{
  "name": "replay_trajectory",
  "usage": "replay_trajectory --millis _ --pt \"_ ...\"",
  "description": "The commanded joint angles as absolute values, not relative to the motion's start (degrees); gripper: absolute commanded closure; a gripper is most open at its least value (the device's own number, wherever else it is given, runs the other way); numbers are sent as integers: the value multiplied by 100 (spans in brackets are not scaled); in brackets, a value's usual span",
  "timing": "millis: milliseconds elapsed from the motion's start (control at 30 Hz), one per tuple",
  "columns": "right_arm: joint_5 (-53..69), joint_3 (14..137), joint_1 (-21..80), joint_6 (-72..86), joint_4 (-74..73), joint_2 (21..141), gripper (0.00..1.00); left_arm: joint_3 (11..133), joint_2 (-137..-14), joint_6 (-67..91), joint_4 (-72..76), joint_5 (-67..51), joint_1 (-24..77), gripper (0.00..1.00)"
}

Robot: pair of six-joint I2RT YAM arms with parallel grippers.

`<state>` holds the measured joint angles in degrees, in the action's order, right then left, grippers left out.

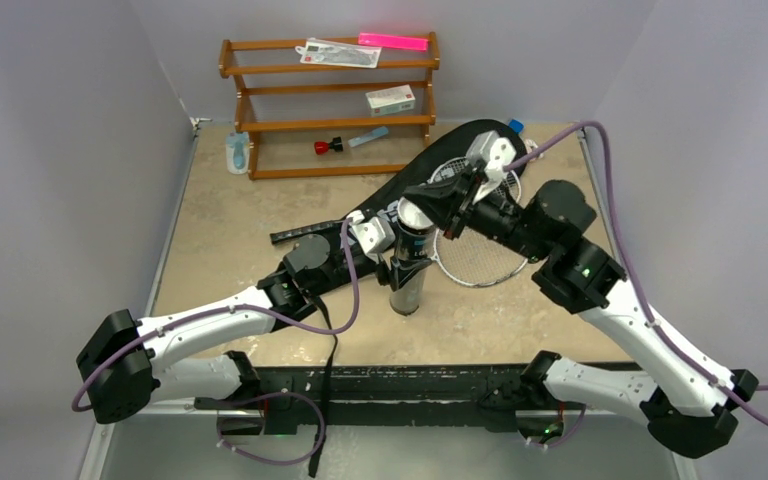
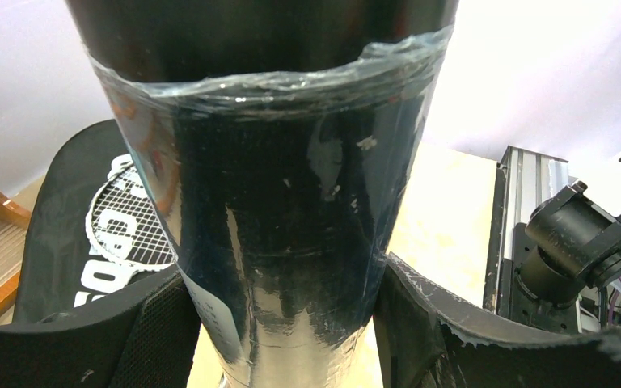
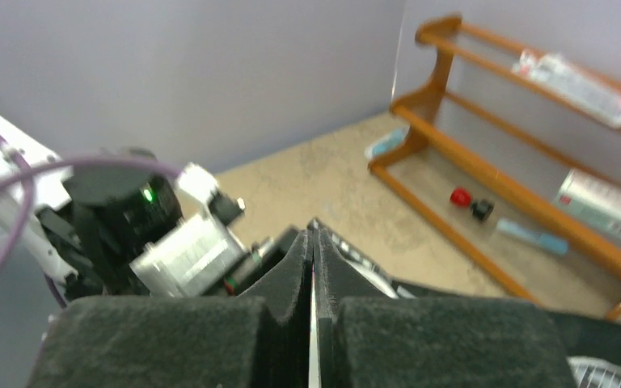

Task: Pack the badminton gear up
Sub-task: Close the lid on the shuttle tube.

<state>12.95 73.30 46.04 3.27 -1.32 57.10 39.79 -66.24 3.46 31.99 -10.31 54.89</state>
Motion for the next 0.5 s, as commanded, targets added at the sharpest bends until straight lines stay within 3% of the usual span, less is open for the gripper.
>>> replay_trajectory --millis 0,367,467 --pt "1191 6644 4587 567 -84 5743 100 4199 -6592 433 3252 -1151 5511 48" --pt "1180 8193 4587 327 -983 6050 100 4220 -6631 395 3241 -1169 5511 48" --pt "1003 8073 4588 325 -961 5913 99 4213 -6599 398 3200 -1152 5511 48"
